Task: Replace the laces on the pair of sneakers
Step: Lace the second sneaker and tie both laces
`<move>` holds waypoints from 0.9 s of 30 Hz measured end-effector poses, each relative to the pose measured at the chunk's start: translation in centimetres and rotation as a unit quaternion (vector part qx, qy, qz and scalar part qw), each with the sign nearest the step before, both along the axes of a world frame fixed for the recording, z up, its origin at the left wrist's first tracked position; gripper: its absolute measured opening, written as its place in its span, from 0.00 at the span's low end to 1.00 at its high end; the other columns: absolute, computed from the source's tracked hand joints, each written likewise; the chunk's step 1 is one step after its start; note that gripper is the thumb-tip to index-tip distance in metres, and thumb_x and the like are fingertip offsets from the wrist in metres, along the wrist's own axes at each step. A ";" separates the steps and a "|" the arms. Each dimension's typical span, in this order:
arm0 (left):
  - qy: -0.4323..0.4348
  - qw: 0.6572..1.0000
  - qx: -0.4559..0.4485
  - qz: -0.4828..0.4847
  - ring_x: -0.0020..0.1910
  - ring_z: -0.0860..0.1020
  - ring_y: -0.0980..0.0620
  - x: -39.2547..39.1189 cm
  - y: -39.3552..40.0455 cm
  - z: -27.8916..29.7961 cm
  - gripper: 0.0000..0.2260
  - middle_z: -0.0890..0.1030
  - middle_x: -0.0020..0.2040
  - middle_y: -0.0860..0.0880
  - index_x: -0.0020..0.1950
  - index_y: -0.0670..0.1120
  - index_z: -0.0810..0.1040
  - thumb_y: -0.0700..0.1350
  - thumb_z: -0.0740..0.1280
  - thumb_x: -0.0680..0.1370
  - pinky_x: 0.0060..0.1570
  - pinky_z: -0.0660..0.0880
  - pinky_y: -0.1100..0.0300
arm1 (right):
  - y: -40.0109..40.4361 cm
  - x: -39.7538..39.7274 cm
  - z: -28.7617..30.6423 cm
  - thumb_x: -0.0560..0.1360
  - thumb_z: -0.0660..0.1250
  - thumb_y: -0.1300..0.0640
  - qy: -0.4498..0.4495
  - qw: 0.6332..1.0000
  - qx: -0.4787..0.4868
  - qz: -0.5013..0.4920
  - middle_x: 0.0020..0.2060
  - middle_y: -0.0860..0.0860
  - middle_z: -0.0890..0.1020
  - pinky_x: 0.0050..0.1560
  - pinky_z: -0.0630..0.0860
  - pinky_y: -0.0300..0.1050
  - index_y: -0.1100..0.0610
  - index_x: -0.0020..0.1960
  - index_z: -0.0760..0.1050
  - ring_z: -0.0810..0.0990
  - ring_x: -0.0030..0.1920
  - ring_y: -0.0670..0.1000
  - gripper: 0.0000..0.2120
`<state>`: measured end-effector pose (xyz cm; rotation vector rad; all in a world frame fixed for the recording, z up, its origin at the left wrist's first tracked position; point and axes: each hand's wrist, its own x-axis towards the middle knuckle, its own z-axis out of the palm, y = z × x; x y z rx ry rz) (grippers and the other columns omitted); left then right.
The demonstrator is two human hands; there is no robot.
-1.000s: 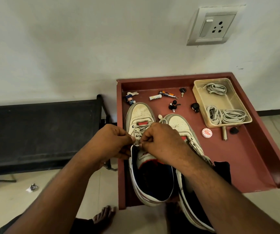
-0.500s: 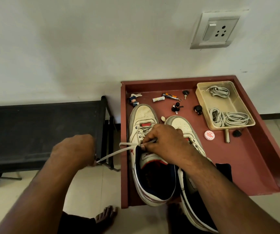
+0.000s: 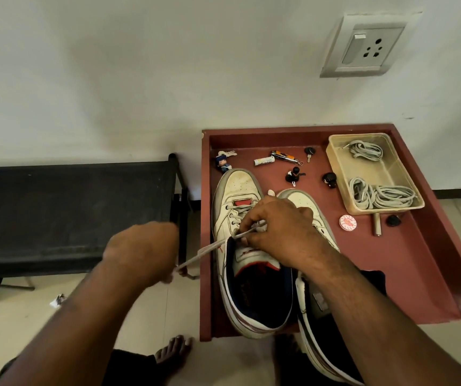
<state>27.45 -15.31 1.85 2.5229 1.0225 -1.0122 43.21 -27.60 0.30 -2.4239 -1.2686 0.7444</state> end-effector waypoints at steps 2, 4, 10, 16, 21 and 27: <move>0.102 0.994 -0.046 -0.023 0.49 0.80 0.54 -0.7 0.1 -0.2 0.08 0.79 0.43 0.52 0.41 0.53 0.73 0.47 0.72 0.76 0.58 0.77 0.56 | -0.2 0.3 0.0 0.70 0.74 0.50 -0.010 1.000 -0.004 -0.018 0.58 0.40 0.71 0.59 0.56 0.51 0.41 0.50 0.79 0.65 0.65 0.47 0.10; 0.079 0.991 -0.103 -0.033 0.56 0.80 0.53 -0.3 -0.2 -0.6 0.08 0.81 0.54 0.51 0.53 0.50 0.78 0.49 0.71 0.76 0.60 0.75 0.57 | -0.3 0.2 0.0 0.71 0.74 0.52 -0.018 1.000 -0.015 -0.018 0.62 0.41 0.69 0.63 0.57 0.52 0.39 0.57 0.75 0.63 0.67 0.48 0.17; -0.157 0.981 -0.093 0.063 0.38 0.78 0.58 1.8 -0.5 -1.4 0.07 0.80 0.40 0.53 0.42 0.51 0.79 0.52 0.69 0.78 0.44 0.77 0.63 | -0.2 0.3 -0.2 0.71 0.73 0.56 -0.004 1.000 -0.010 -0.019 0.67 0.45 0.66 0.69 0.64 0.55 0.41 0.70 0.66 0.65 0.67 0.50 0.31; -0.149 0.978 -0.139 0.033 0.40 0.77 0.59 1.7 -1.0 -0.9 0.02 0.77 0.41 0.56 0.49 0.49 0.81 0.45 0.69 0.78 0.53 0.77 0.62 | -0.1 0.5 -0.8 0.71 0.72 0.59 0.042 0.997 -0.004 -0.063 0.65 0.50 0.71 0.57 0.71 0.43 0.45 0.70 0.67 0.73 0.62 0.51 0.31; 0.115 0.977 -0.180 0.006 0.30 0.73 0.59 0.3 -0.7 -1.3 0.06 0.79 0.37 0.51 0.43 0.46 0.79 0.45 0.68 0.79 0.35 0.74 0.67 | -0.2 0.5 -0.8 0.70 0.72 0.57 0.046 0.994 -0.011 -0.101 0.44 0.48 0.80 0.41 0.72 0.41 0.45 0.56 0.74 0.79 0.41 0.48 0.16; -0.206 0.962 -0.146 0.102 0.36 0.77 0.58 1.2 0.4 -1.0 0.04 0.79 0.41 0.53 0.48 0.50 0.78 0.49 0.66 0.80 0.38 0.74 0.67 | -0.2 0.5 -0.5 0.71 0.73 0.55 0.035 0.995 0.003 -0.098 0.34 0.42 0.74 0.32 0.64 0.34 0.47 0.43 0.77 0.75 0.36 0.43 0.06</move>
